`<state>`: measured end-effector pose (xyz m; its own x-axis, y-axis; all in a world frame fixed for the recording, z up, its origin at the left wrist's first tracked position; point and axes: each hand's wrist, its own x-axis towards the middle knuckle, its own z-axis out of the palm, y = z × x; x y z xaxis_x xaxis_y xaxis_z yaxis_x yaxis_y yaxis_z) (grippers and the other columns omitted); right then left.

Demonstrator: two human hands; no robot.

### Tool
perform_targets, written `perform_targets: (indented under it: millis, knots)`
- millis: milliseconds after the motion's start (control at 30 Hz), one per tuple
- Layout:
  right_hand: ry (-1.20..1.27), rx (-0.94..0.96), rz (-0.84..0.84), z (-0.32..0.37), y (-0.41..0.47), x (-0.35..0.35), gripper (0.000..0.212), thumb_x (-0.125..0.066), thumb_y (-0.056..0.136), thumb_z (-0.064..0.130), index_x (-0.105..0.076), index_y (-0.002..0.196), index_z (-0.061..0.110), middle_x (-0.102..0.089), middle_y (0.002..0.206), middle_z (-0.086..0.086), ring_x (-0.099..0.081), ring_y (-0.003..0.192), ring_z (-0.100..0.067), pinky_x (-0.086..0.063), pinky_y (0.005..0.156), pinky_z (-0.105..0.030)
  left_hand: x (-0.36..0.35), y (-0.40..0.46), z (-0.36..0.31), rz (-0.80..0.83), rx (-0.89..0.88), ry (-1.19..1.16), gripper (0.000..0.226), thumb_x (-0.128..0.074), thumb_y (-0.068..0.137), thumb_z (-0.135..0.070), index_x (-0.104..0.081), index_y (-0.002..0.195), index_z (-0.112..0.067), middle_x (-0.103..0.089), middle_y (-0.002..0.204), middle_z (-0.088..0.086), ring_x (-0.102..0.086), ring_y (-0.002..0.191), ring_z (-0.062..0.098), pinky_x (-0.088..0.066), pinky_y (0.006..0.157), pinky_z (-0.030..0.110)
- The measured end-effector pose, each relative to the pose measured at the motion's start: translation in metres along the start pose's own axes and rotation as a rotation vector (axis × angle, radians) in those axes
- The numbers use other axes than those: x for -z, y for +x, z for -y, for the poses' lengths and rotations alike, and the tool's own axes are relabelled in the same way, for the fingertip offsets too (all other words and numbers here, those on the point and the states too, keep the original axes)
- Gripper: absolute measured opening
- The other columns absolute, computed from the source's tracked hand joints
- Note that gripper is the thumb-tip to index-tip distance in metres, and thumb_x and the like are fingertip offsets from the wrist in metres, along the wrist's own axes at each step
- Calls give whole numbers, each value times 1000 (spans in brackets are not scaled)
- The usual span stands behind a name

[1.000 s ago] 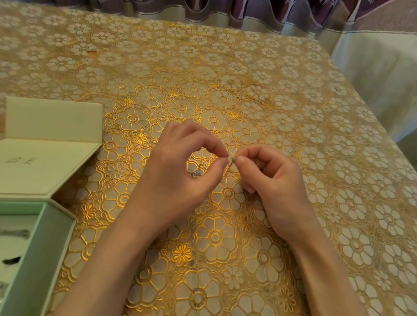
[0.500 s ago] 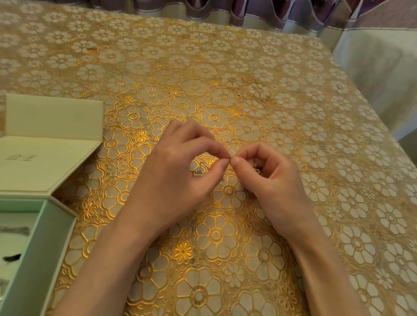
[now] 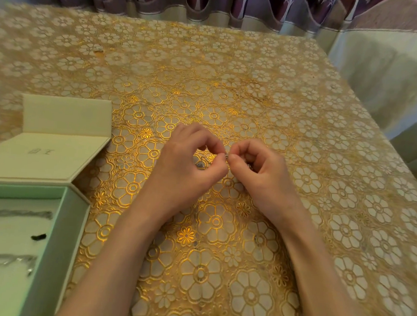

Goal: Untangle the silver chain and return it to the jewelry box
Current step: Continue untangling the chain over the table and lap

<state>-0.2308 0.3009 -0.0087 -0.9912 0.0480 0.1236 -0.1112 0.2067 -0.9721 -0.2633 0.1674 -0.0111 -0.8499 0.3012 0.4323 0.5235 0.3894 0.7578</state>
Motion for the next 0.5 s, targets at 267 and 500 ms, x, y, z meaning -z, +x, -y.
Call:
perform_targets:
  millis: [267, 500]
  knots:
    - [24, -108, -11, 26, -6, 3, 21, -54, 89, 4, -55, 72, 16, -42, 56, 5, -36, 48, -5, -32, 45, -18, 14, 4, -26, 58, 148, -12, 5, -63, 81, -15, -61, 77, -17, -49, 75, -17, -44, 78, 5, -30, 67, 10]
    - [52, 6, 17, 100, -53, 4, 15, -54, 90, 5, -57, 78, 12, -51, 56, 12, -44, 54, -4, -37, 54, -19, 70, -18, -97, 136, 122, -62, 13, -60, 84, -15, -60, 73, -21, -53, 69, -14, -43, 62, -3, -33, 58, 9]
